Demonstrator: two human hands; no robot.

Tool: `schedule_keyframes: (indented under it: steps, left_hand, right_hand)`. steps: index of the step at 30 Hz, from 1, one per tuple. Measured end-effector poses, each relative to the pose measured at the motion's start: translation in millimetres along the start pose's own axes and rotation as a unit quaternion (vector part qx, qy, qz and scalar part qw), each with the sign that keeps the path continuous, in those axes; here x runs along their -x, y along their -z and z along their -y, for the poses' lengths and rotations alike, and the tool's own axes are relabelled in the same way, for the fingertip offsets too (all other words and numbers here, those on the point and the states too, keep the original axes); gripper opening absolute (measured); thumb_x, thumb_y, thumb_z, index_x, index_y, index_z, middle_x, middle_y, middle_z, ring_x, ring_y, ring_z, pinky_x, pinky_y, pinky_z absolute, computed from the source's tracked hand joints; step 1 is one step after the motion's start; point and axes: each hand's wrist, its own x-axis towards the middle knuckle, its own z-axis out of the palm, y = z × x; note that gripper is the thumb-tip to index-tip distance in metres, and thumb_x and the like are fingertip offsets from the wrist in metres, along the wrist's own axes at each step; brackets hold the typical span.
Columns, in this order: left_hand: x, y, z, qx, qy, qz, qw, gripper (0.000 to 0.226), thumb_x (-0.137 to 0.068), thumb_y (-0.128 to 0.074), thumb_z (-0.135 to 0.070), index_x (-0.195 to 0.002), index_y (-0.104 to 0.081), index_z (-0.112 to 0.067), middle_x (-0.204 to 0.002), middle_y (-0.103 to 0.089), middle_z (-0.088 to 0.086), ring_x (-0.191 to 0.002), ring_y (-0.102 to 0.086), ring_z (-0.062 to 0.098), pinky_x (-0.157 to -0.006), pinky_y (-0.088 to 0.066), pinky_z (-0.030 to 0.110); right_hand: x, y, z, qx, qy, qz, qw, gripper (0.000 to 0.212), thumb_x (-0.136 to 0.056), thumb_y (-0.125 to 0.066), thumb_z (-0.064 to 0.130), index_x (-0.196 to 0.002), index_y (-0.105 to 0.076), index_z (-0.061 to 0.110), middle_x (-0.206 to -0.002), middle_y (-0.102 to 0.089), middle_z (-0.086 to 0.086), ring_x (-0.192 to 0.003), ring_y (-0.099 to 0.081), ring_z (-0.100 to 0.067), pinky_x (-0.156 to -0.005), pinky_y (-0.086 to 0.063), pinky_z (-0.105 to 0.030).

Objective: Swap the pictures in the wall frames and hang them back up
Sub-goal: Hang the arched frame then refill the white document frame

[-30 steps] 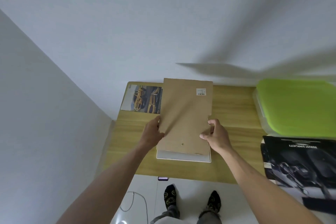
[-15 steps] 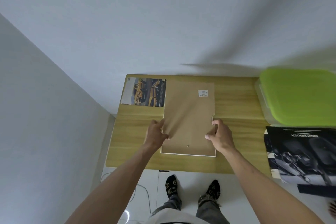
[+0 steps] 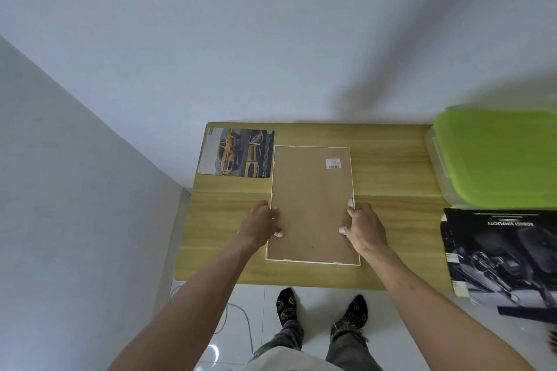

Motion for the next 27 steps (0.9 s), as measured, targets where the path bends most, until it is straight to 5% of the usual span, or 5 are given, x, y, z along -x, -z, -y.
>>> schedule_keyframes:
  steps: [5, 10, 15, 22, 27]
  left_hand:
    - [-7.4, 9.0, -19.5, -0.195, -0.05, -0.017, 0.979, 0.084, -0.059, -0.089, -0.035, -0.125, -0.049, -0.003, -0.135, -0.04, 0.011, -0.123, -0.044, 0.029, -0.093, -0.048, 0.041]
    - [-41.4, 17.3, -31.8, -0.302, -0.079, 0.058, 0.948, 0.149, -0.052, -0.093, -0.04, -0.151, 0.011, 0.001, -0.159, 0.02, 0.018, -0.149, 0.012, 0.034, -0.122, -0.002, 0.046]
    - [-63.3, 23.7, -38.7, -0.331, -0.096, 0.089, 0.934, 0.133, -0.072, -0.084, -0.026, -0.148, 0.022, 0.002, -0.156, 0.028, 0.021, -0.146, 0.022, 0.034, -0.122, 0.002, 0.043]
    - [-72.7, 29.4, -36.1, -0.33, -0.109, 0.145, 0.926, 0.157, -0.053, -0.091, -0.046, -0.145, 0.027, 0.004, -0.152, 0.034, 0.021, -0.143, 0.028, 0.035, -0.122, 0.002, 0.044]
    - [-80.1, 28.1, -38.4, -0.333, -0.111, 0.11, 0.93, 0.136, -0.071, -0.083, -0.032, -0.145, 0.025, 0.005, -0.153, 0.031, 0.026, -0.144, 0.025, 0.039, -0.122, 0.002, 0.046]
  right_hand:
    - [-10.5, 10.3, 12.8, 0.149, 0.045, -0.007, 0.988, 0.074, -0.077, -0.081, 0.027, -0.137, -0.041, 0.01, -0.135, -0.04, -0.009, -0.123, -0.045, -0.025, -0.085, -0.048, -0.034]
    - [-45.4, 19.9, 20.5, 0.254, 0.114, 0.056, 0.959, 0.141, -0.065, -0.09, 0.039, -0.155, 0.014, 0.005, -0.163, 0.014, -0.016, -0.153, 0.003, -0.032, -0.124, -0.011, -0.045]
    - [-76.9, 25.7, 24.9, 0.275, 0.13, 0.133, 0.943, 0.16, -0.055, -0.093, 0.047, -0.15, 0.027, 0.002, -0.159, 0.031, -0.018, -0.15, 0.021, -0.031, -0.124, 0.002, -0.045]
    - [-89.1, 27.6, 31.4, 0.297, 0.129, 0.17, 0.931, 0.16, -0.056, -0.093, 0.045, -0.148, 0.029, -0.001, -0.156, 0.033, -0.023, -0.149, 0.023, -0.033, -0.124, 0.005, -0.044]
    - [-94.7, 27.5, 46.3, 0.327, 0.105, 0.165, 0.925, 0.156, -0.059, -0.094, 0.036, -0.147, 0.028, -0.004, -0.156, 0.03, -0.027, -0.149, 0.021, -0.038, -0.123, 0.006, -0.045]
